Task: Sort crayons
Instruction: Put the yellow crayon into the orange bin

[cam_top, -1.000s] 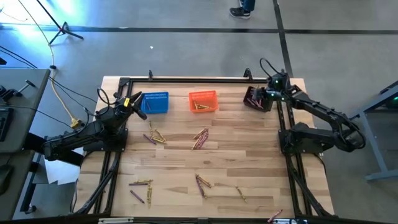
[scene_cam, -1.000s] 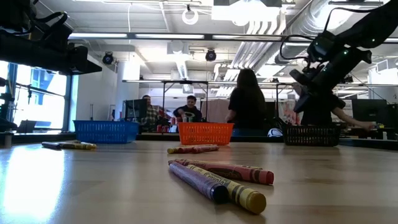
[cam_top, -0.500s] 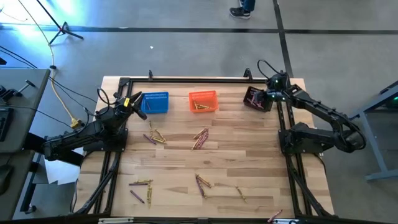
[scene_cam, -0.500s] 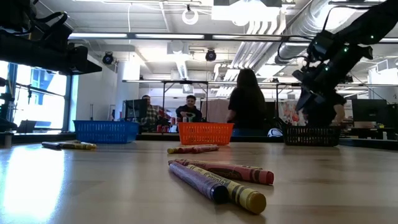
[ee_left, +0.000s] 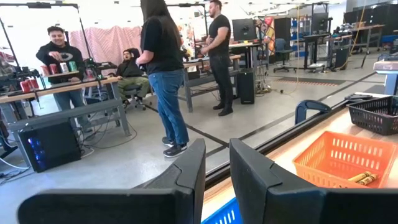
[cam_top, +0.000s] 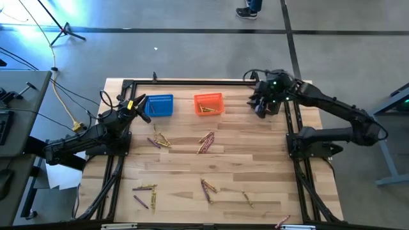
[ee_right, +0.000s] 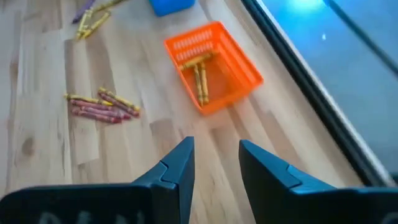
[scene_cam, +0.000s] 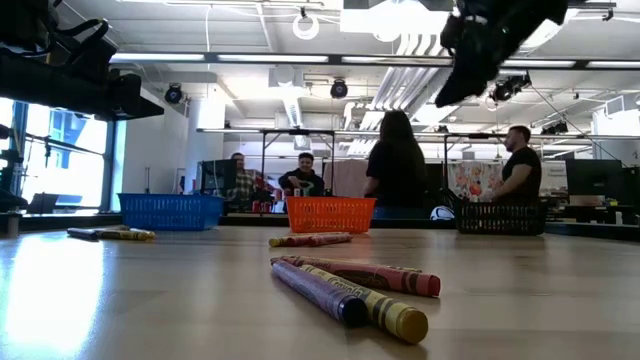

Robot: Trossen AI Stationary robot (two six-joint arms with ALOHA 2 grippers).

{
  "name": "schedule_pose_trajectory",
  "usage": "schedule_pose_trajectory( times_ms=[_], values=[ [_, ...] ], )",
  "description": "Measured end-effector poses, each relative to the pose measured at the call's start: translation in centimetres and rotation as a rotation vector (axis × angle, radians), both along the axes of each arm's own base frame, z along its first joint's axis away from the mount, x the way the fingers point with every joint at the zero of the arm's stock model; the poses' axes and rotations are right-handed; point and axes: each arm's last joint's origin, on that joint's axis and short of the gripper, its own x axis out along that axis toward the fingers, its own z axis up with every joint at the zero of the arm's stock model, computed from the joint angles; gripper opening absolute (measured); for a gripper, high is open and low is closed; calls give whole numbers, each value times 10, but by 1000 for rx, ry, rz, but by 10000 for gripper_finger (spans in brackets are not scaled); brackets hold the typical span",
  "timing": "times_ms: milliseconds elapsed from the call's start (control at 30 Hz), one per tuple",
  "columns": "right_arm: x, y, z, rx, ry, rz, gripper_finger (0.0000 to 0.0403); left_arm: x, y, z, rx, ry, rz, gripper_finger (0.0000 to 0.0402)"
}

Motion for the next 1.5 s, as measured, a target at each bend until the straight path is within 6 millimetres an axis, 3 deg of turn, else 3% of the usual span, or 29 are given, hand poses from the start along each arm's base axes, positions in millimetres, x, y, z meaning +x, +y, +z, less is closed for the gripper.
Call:
schedule_pose_trajectory(
  times_ms=[200,633,1100,1500],
  values=[
    [40,15,8,-31,62,101,112,0,0,0,0,0,0,60],
    [131,54,-14,45,261,315,112,0,0,0,0,0,0,60],
    [219,100,-61,-81,386,612,112,0,0,0,0,0,0,60],
    [268,123,-82,-138,494,768,112,0,0,0,0,0,0,60]
  ],
)
